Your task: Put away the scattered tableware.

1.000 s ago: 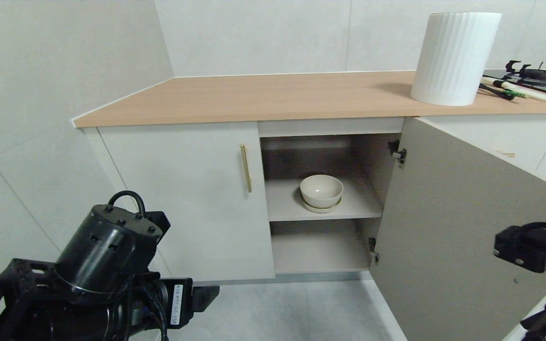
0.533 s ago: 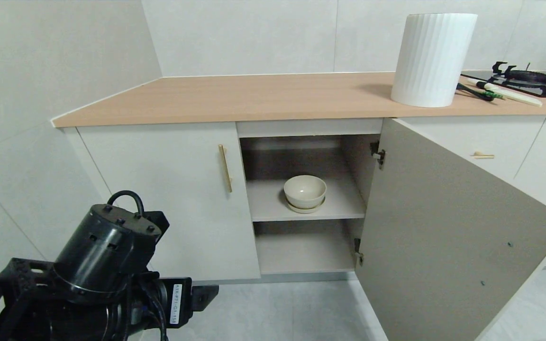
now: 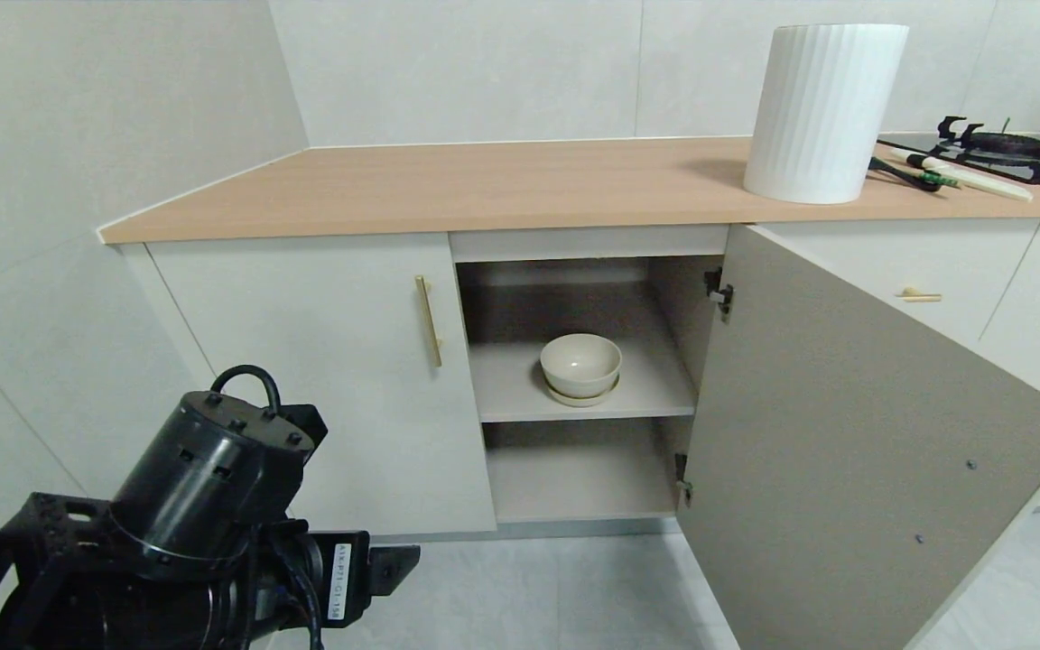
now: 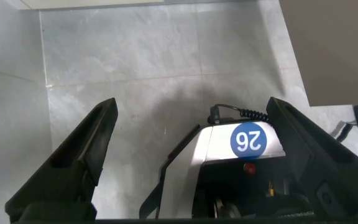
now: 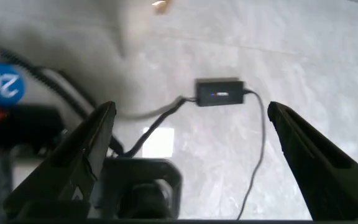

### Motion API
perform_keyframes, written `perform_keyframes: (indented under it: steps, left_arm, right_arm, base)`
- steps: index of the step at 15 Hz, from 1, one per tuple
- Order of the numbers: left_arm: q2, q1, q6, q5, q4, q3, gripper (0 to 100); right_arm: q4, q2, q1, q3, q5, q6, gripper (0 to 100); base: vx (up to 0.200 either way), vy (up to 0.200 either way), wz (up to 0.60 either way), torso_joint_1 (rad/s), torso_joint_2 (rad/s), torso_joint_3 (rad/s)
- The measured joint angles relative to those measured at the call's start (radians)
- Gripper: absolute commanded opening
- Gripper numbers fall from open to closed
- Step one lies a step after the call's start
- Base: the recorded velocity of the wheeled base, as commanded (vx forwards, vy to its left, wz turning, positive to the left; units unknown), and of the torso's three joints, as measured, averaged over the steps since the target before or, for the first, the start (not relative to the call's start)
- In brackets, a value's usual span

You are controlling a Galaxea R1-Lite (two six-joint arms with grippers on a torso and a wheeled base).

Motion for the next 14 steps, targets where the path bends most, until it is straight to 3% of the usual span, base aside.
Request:
perform_keyframes:
  steps: [8, 14]
  left_arm:
    - [0.001, 0.000, 0.000, 0.000, 0.000, -0.002, 100]
    - [0.001, 0.000, 0.000, 0.000, 0.000, -0.002, 100]
  right_arm:
    - [-0.187, 0.066, -0.265, 0.005, 0.010, -0.066, 100]
    - [-0.310, 0.172, -0.330, 0.017, 0.057, -0.060, 100]
  base:
    - [0.000, 0.000, 0.00, 0.000, 0.00, 0.000]
    - [0.000, 0.000, 0.00, 0.000, 0.00, 0.000]
